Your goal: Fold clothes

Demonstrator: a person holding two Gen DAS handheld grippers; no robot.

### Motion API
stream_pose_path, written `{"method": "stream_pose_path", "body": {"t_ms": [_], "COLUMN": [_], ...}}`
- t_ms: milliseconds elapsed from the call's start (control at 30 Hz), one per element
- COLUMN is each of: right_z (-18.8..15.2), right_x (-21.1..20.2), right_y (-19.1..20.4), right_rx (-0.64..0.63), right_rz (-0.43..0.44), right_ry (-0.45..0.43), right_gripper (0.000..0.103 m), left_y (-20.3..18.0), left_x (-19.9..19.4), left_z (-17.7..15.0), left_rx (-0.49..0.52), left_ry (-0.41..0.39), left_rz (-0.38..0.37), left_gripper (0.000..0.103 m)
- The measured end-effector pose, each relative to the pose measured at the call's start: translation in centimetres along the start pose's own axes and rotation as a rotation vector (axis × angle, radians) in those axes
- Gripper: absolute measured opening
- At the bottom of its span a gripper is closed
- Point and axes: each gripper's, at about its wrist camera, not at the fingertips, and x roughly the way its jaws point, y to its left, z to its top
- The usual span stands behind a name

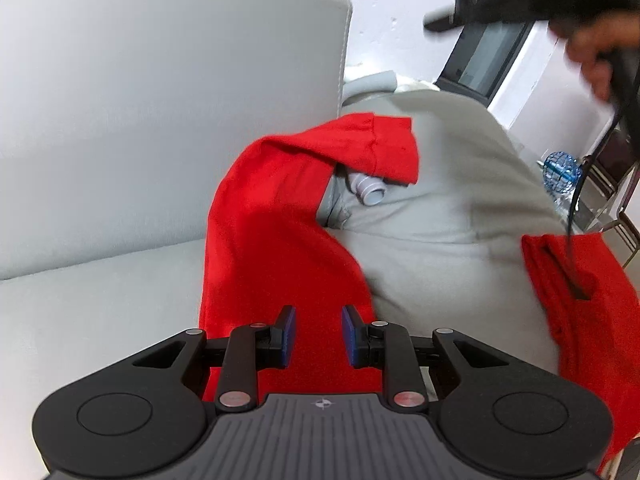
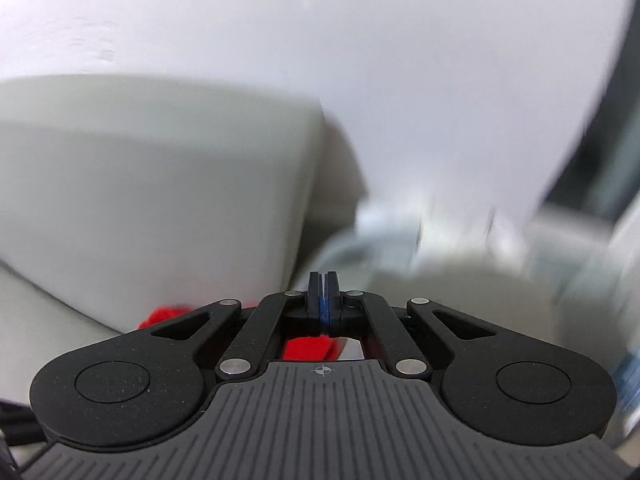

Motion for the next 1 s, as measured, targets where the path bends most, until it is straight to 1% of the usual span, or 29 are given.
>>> {"method": "stream_pose_path", "body": {"t_ms": [33, 67, 100, 133, 167, 200, 300, 400, 500, 600, 633, 667, 700, 767, 800, 900, 1000], "right_z": [1.1, 1.5, 1.3, 0.9, 0.2, -0.8, -4.1, -6.2, -7.5, -8.7, -8.6, -8.3, -8.1, -7.5, -6.8, -3.2, 0.4], "right_x": [-0.7, -0.5, 0.2, 0.9, 1.7, 2.6, 5.1, 7.3, 8.9, 9.7, 9.6, 9.1, 8.7, 7.7, 6.6, 1.6, -3.0], "right_y": [-0.4, -0.8, -1.1, -1.3, -1.4, -1.4, -2.1, -3.5, -4.1, -3.3, -2.9, -2.4, -1.9, -1.0, -1.1, -1.5, -1.5], "right_rx": [0.021, 0.055, 0.091, 0.12, 0.14, 0.165, 0.278, 0.396, 0.451, 0.446, 0.426, 0.401, 0.376, 0.337, 0.353, 0.438, 0.525], "right_rz": [0.026, 0.051, 0.071, 0.077, 0.062, 0.049, 0.025, 0.034, 0.058, 0.105, 0.117, 0.122, 0.127, 0.137, 0.151, 0.221, 0.242], "right_ry": [0.025, 0.075, 0.138, 0.189, 0.222, 0.248, 0.25, 0.246, 0.209, 0.164, 0.161, 0.166, 0.172, 0.177, 0.159, 0.064, 0.013], "right_gripper": [0.001, 0.009, 0.013, 0.028, 0.046, 0.05, 0.05, 0.05, 0.051, 0.051, 0.045, 0.019, 0.012, 0.01, 0.01, 0.01, 0.01], "left_y": [-0.1, -0.2, -0.3, -0.4, -0.4, -0.4, -0.3, 0.1, 0.3, 0.4, 0.4, 0.3, 0.3, 0.3, 0.3, -0.1, -1.0], "left_x": [-0.1, -0.1, -0.1, -0.1, 0.0, 0.2, 0.7, 1.6, 2.2, 2.4, 2.2, 2.0, 1.9, 1.5, 1.3, -0.3, -2.0], "left_z": [-0.1, -0.2, -0.4, -0.7, -0.9, -1.1, -1.5, -1.6, -1.7, -1.9, -1.9, -1.8, -1.8, -1.7, -1.7, -0.9, 0.0], "left_rx": [-0.001, -0.001, -0.001, -0.001, 0.004, 0.01, 0.025, 0.026, 0.02, 0.014, 0.015, 0.017, 0.018, 0.022, 0.023, 0.019, 0.033], "left_ry": [0.002, 0.006, 0.009, 0.011, 0.014, 0.018, 0.032, 0.044, 0.047, 0.051, 0.051, 0.05, 0.05, 0.049, 0.049, 0.019, -0.024], "left_rz": [0.001, 0.003, 0.003, 0.001, 0.0, 0.0, -0.001, -0.005, -0.007, -0.009, -0.008, -0.006, -0.005, -0.002, 0.0, 0.009, 0.005], "left_gripper": [0.022, 0.022, 0.022, 0.023, 0.024, 0.025, 0.025, 0.025, 0.025, 0.025, 0.025, 0.025, 0.025, 0.025, 0.025, 0.025, 0.025]}}
